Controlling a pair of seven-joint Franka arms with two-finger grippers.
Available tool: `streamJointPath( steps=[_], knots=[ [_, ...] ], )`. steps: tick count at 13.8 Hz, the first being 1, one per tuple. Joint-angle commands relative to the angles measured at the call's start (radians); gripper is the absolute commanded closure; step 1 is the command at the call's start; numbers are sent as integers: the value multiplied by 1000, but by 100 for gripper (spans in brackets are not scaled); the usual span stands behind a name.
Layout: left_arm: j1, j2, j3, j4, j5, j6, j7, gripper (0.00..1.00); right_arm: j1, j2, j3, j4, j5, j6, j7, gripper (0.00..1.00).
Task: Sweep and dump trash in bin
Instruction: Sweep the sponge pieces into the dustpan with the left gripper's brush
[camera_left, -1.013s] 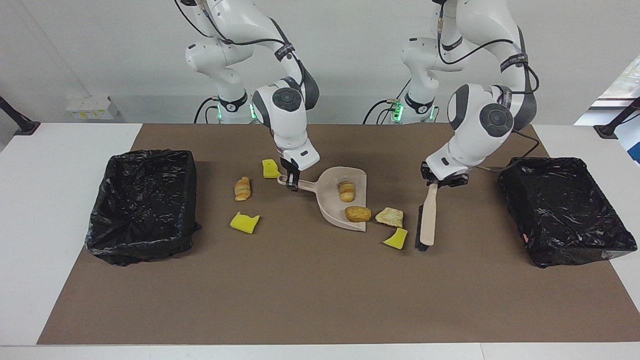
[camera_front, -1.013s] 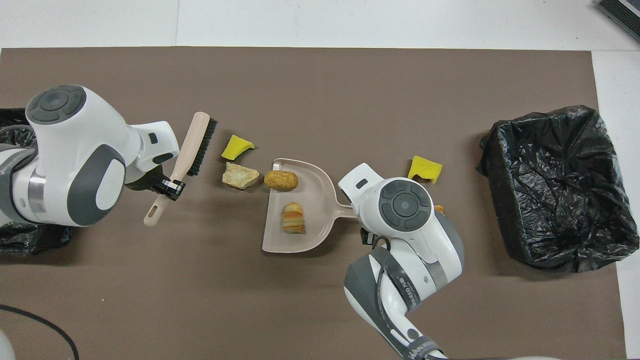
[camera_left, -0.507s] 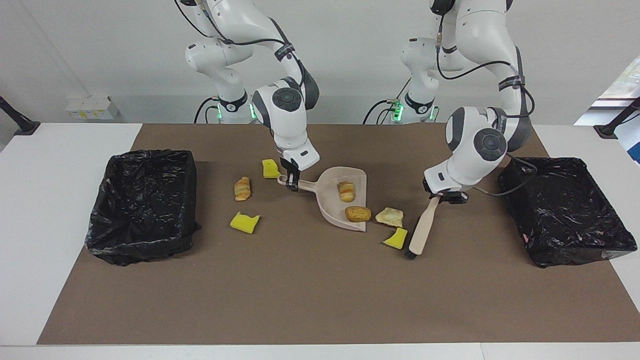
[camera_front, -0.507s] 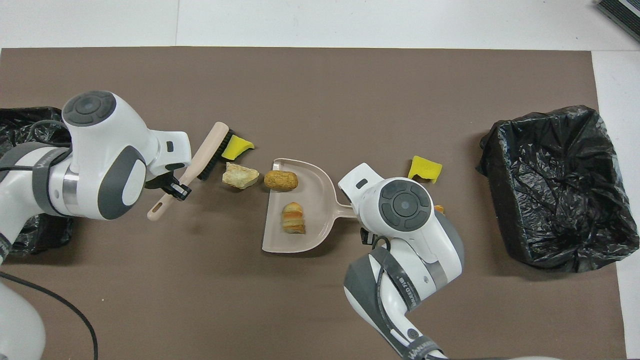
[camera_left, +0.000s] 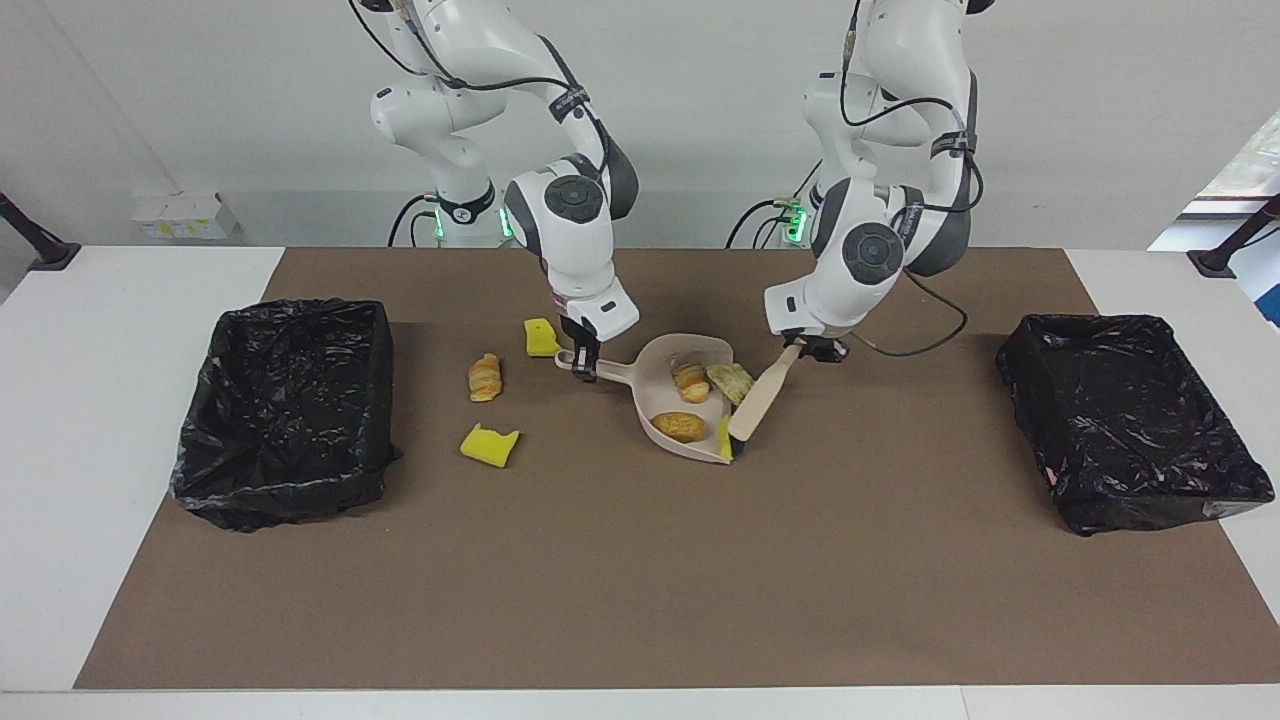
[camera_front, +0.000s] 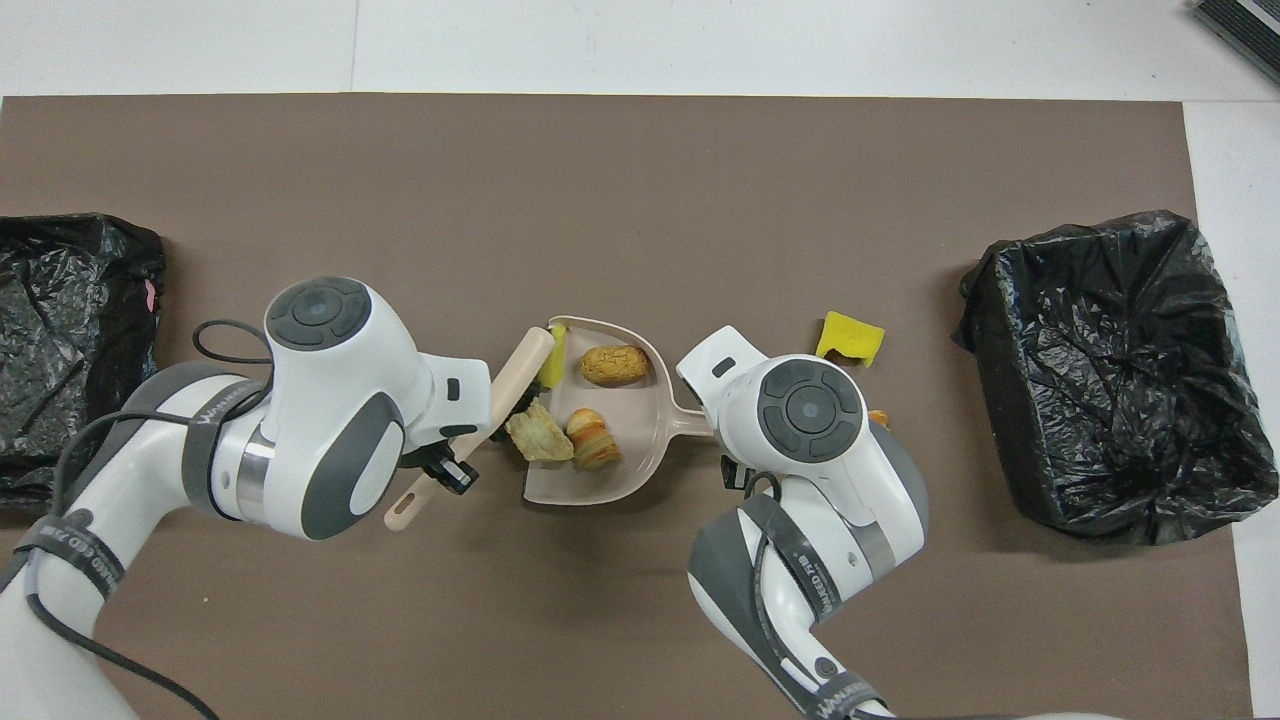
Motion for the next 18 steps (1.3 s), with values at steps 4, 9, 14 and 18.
streamJointPath(
  steps=[4,9,14,18],
  knots=[
    [-91,-33,14,7,-72,-39,-255,100,-5,-14,5,-4,2,-3,-6,100],
    [-107,-68,8,35,-72,-116,-589,100,-5,-12,5,-4,0,-3,-6,100],
    [-113,-99,9,29,-71,-151,-694,100,-55,-47,5,22,0,-56,-28,100],
    [-185,-97,5,23,-72,-34,-677,100,-74,-64,5,36,5,-81,-39,100]
  ],
)
